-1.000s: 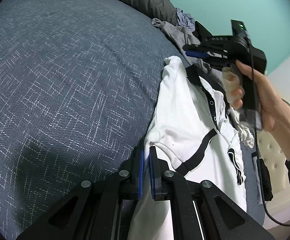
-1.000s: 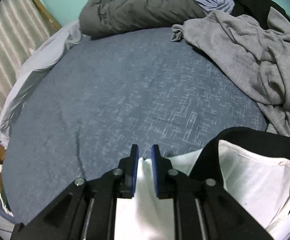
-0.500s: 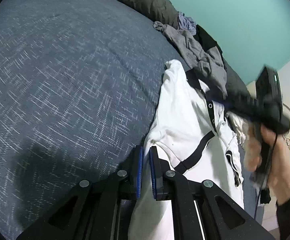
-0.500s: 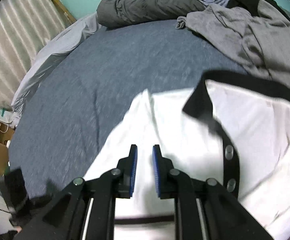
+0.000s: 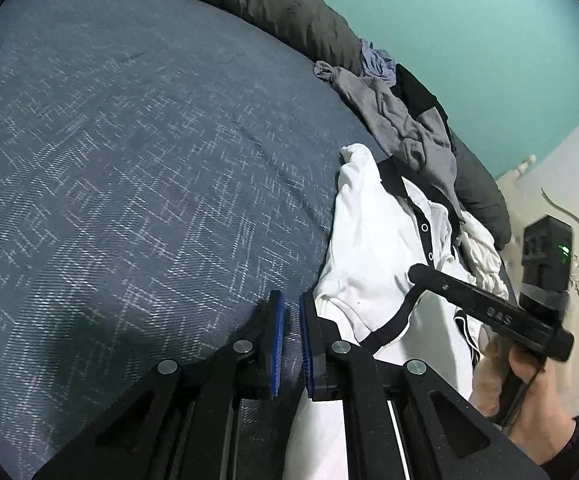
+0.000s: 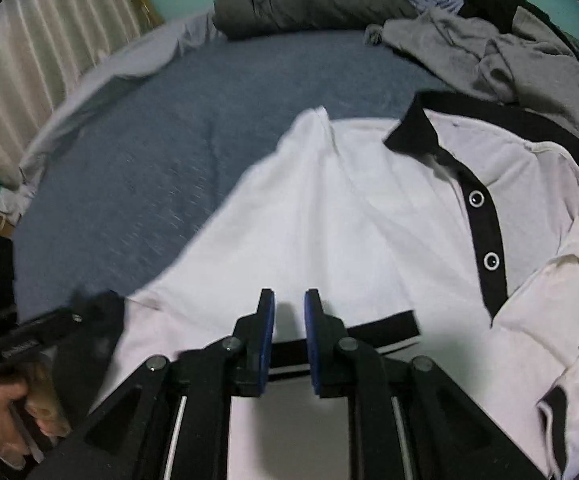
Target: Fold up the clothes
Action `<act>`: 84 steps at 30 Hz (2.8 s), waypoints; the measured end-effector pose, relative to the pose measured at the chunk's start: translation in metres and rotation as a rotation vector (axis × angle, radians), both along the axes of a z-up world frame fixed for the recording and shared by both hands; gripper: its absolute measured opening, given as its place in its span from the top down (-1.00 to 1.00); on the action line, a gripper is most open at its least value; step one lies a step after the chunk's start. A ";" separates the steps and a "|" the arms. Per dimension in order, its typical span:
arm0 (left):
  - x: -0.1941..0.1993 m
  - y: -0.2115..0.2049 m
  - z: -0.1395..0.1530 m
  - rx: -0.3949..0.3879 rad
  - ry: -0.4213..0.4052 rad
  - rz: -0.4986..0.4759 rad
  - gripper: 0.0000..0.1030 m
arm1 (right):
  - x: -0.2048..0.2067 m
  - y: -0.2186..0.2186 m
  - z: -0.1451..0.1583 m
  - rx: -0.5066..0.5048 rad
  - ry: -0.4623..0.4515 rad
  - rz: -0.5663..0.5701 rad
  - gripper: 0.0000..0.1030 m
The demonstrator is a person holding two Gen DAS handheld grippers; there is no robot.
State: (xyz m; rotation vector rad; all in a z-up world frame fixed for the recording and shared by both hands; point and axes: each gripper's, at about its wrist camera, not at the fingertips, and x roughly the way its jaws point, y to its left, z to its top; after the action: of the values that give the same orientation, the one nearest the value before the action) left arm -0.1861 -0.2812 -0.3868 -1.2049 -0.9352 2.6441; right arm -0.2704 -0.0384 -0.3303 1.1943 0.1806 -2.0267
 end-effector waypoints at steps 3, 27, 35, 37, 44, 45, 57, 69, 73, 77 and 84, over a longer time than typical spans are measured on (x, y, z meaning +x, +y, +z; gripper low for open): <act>0.006 -0.003 0.005 -0.003 0.006 0.003 0.84 | 0.016 -0.011 0.003 -0.004 0.000 0.039 0.72; 0.087 0.003 0.053 -0.087 -0.050 -0.105 0.45 | 0.102 0.109 0.045 0.057 -0.024 -0.105 0.58; 0.142 0.016 0.057 -0.129 -0.169 -0.213 0.34 | 0.165 0.238 0.052 0.075 -0.111 -0.209 0.29; 0.156 0.020 0.054 -0.129 -0.196 -0.243 0.34 | 0.180 0.261 0.052 0.092 -0.131 -0.226 0.14; 0.200 0.032 0.043 -0.134 -0.289 -0.311 0.33 | 0.237 0.334 0.040 0.133 -0.242 -0.290 0.09; 0.205 0.032 0.042 -0.135 -0.303 -0.314 0.33 | 0.244 0.343 0.039 0.130 -0.255 -0.300 0.09; 0.247 0.039 0.030 -0.144 -0.396 -0.369 0.23 | 0.300 0.385 0.007 0.137 -0.390 -0.335 0.05; 0.267 0.037 0.013 -0.136 -0.439 -0.384 0.22 | 0.311 0.386 -0.004 0.156 -0.439 -0.346 0.05; 0.267 0.039 0.008 -0.136 -0.434 -0.389 0.22 | 0.309 0.387 -0.010 0.148 -0.461 -0.362 0.05; 0.269 0.048 0.007 -0.155 -0.419 -0.422 0.25 | 0.309 0.384 -0.016 0.146 -0.471 -0.377 0.05; 0.269 0.052 0.005 -0.159 -0.413 -0.439 0.31 | 0.312 0.383 -0.020 0.150 -0.472 -0.379 0.05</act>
State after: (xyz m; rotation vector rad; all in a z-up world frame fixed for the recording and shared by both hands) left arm 0.0828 -0.2292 -0.3819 -1.7975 -0.4265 2.1940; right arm 0.0416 0.3442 -0.3504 1.8795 -0.1400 -1.9967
